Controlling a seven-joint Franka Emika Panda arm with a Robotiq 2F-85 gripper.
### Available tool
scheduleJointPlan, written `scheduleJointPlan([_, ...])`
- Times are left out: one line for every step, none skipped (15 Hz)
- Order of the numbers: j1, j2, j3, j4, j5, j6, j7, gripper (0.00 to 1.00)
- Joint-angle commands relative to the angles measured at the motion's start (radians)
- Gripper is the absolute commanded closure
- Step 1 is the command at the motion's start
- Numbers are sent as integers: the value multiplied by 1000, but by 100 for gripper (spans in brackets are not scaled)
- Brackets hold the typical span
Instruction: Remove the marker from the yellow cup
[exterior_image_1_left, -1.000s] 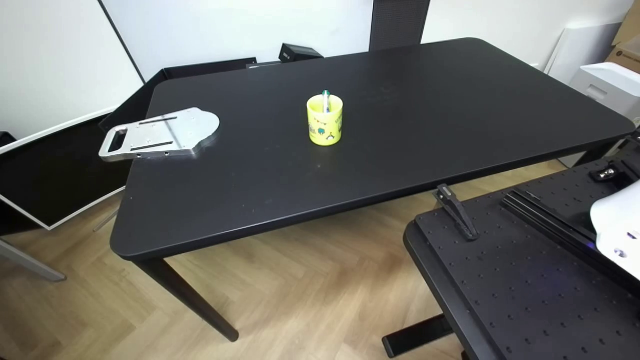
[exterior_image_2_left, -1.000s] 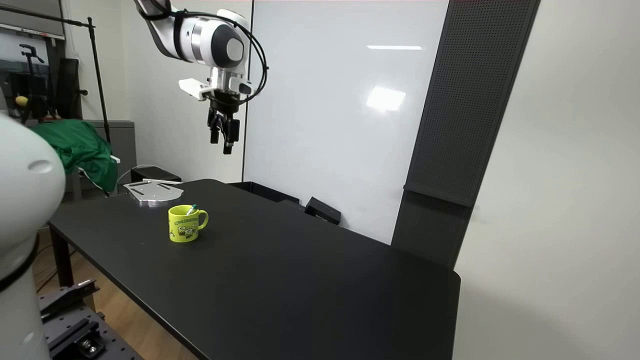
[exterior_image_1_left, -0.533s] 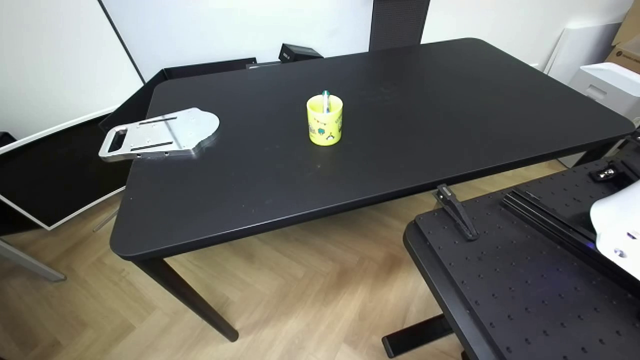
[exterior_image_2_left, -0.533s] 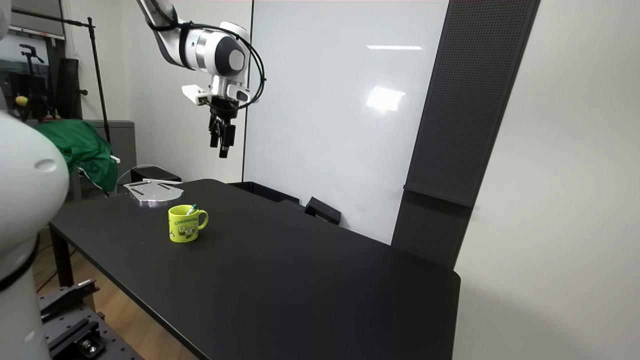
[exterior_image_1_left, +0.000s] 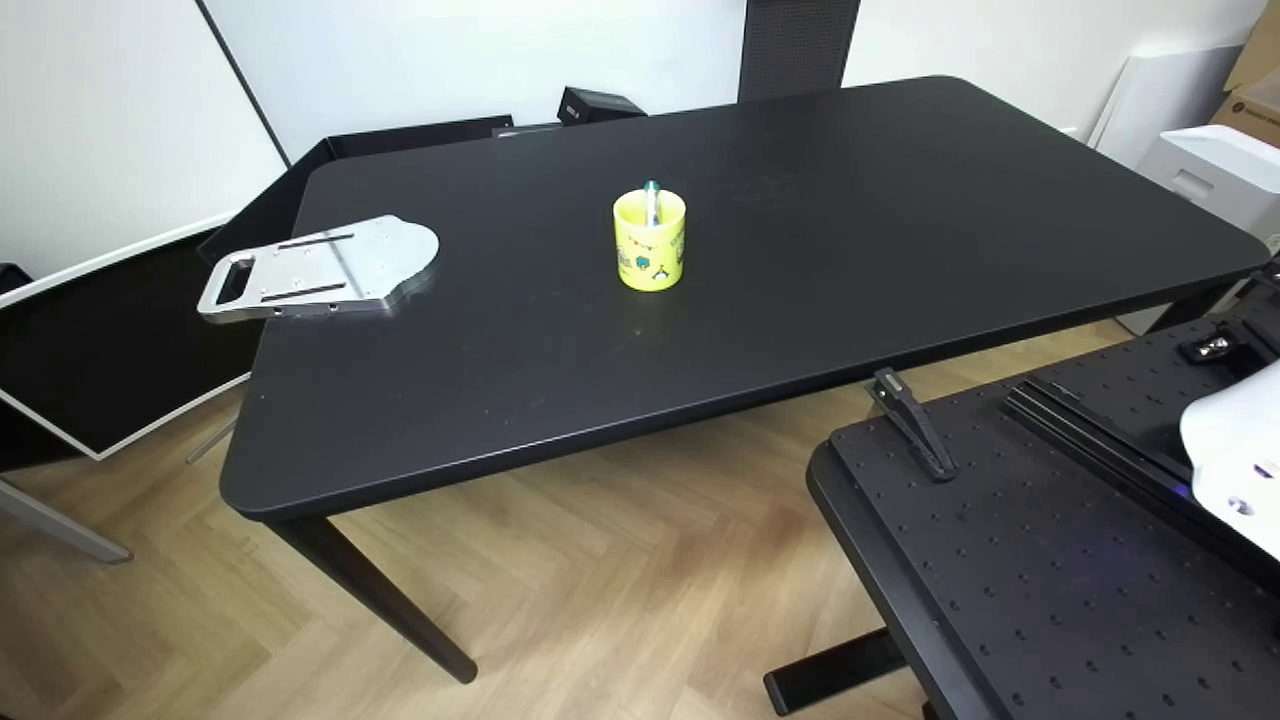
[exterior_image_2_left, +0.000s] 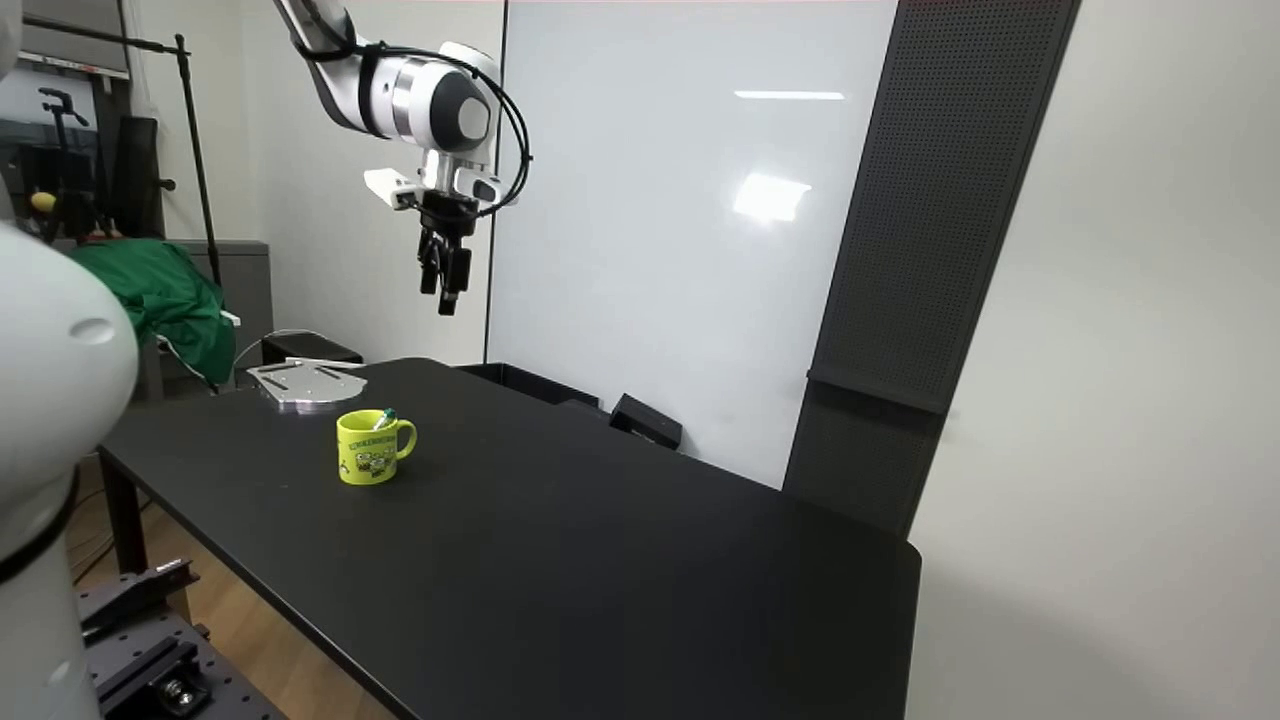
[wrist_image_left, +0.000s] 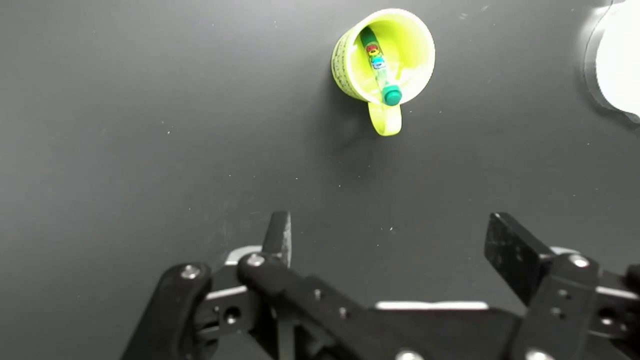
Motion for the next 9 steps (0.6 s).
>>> scheduleJointPlan([22,42,-22,45,34,-36,58,0])
scheduleJointPlan([25,54,-23,51,40,-30,72,0])
scheduleJointPlan([30,71,-25,62,48,-20,91,0])
scheduleJointPlan([34,88,-27,72,53,-15,109,0])
scheduleJointPlan([43,112,-32,87,60,5,160,0])
scheduleJointPlan([49,135,-34,103,66,19,185,0])
scheduleJointPlan([52,161,-32,127,81,11,194,0])
scheduleJointPlan([57,188,-32,151,90,8,206,0])
scheduleJointPlan([67,219,-35,180,89,6,222,0])
